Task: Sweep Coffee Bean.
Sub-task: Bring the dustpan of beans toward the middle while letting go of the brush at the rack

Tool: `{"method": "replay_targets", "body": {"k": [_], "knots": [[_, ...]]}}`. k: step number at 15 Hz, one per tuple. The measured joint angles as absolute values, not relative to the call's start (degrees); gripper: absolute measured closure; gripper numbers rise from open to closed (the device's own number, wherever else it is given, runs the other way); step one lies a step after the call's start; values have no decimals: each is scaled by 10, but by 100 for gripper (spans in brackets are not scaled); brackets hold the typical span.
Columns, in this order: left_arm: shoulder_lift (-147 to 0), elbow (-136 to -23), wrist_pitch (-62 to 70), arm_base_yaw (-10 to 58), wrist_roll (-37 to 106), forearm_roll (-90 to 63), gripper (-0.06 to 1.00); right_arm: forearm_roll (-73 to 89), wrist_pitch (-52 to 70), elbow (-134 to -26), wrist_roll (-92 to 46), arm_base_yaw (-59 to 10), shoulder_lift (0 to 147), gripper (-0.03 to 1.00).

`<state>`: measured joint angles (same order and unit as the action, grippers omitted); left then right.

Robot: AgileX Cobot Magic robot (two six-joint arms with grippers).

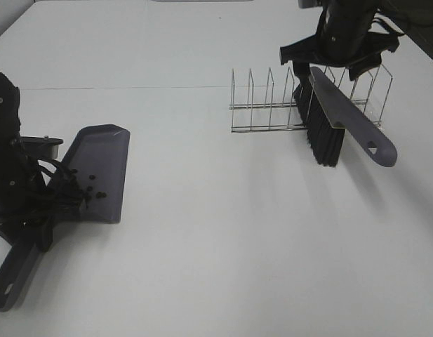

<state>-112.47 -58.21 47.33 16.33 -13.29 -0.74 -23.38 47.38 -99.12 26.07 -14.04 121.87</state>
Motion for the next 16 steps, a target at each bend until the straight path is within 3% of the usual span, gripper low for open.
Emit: {"method": "replay_targets", "body": {"k": [5, 12, 16], "knots": [[-1122, -582, 474, 163, -135, -23, 61, -201, 487, -994, 198, -140, 1143, 21], [-1096, -630, 516, 162, -133, -23, 61, -4, 594, -988, 0, -141, 1032, 21], [-1096, -631, 504, 121, -115, -23, 61, 7, 595, -886, -21, -141, 946, 21]]}}
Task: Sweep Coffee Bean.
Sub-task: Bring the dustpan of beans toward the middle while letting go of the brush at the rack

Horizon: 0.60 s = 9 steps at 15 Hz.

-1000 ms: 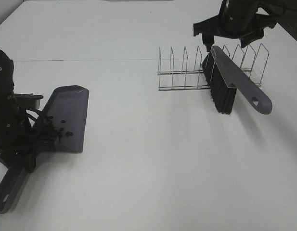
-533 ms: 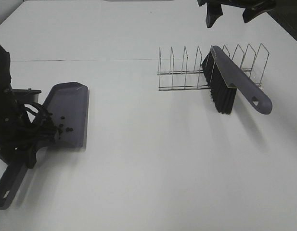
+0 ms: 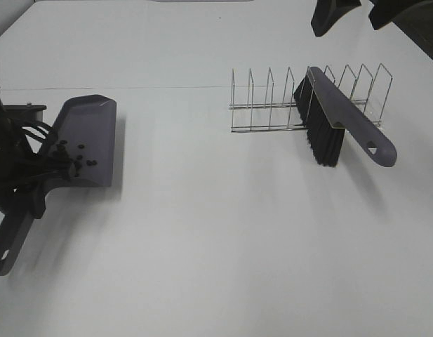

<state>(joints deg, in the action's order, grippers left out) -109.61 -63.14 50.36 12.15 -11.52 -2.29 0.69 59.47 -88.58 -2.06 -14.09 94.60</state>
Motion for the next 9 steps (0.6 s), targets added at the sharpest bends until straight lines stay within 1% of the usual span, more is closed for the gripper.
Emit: {"method": "replay_targets", "body": {"k": [3, 4, 7, 9], "knots": [[-1102, -631, 494, 106, -90, -19, 61, 7, 555, -791, -21, -141, 888, 21], [-1113, -631, 468, 106, -79, -19, 61, 8, 536, -730, -18, -141, 843, 21], [-1143, -631, 454, 106, -78, -26, 61, 8, 524, -666, -10, -141, 785, 21], [-1158, -631, 450, 106, -78, -34, 61, 8, 517, -646, -10, -141, 756, 21]]}}
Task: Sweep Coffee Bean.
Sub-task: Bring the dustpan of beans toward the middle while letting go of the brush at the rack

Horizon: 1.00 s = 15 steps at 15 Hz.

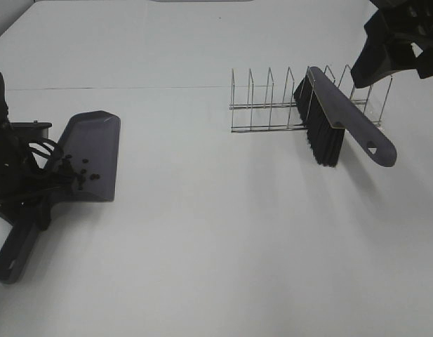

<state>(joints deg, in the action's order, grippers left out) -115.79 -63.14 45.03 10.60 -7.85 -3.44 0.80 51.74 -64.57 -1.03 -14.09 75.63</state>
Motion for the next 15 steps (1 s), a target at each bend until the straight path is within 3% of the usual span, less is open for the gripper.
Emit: {"method": "replay_targets", "body": {"k": [6, 11, 15], "knots": [[-1167, -635, 449, 106, -74, -40, 61, 14, 516, -630, -10, -141, 677, 21], [-1168, -638, 467, 106, -37, -42, 27, 17, 524, -629, -10, -141, 672, 21], [-1166, -639, 509, 106, -21, -37, 24, 17, 524, -591, -10, -141, 672, 21]]}}
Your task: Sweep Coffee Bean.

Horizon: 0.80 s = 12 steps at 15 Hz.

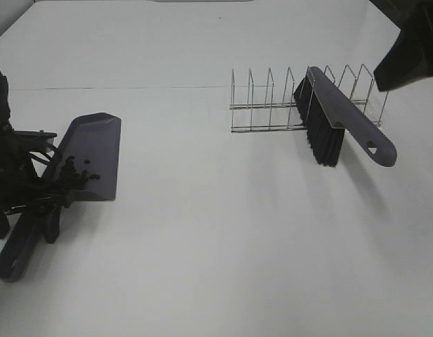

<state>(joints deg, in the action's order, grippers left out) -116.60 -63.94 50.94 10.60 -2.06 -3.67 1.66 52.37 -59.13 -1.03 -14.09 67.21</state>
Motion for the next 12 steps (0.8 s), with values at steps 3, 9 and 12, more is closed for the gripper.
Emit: {"method": "replay_targets", "body": {"k": [3, 9, 12], "knots": [[-1103, -637, 517, 106, -20, -18, 24, 10, 511, -516, -10, -141, 672, 21], [-893, -634, 540, 106, -20, -6, 24, 0, 493, -446, -10, -141, 627, 21], [-802, -609, 557, 106, -20, 0, 24, -7, 490, -422, -10, -141, 561, 21]]}}
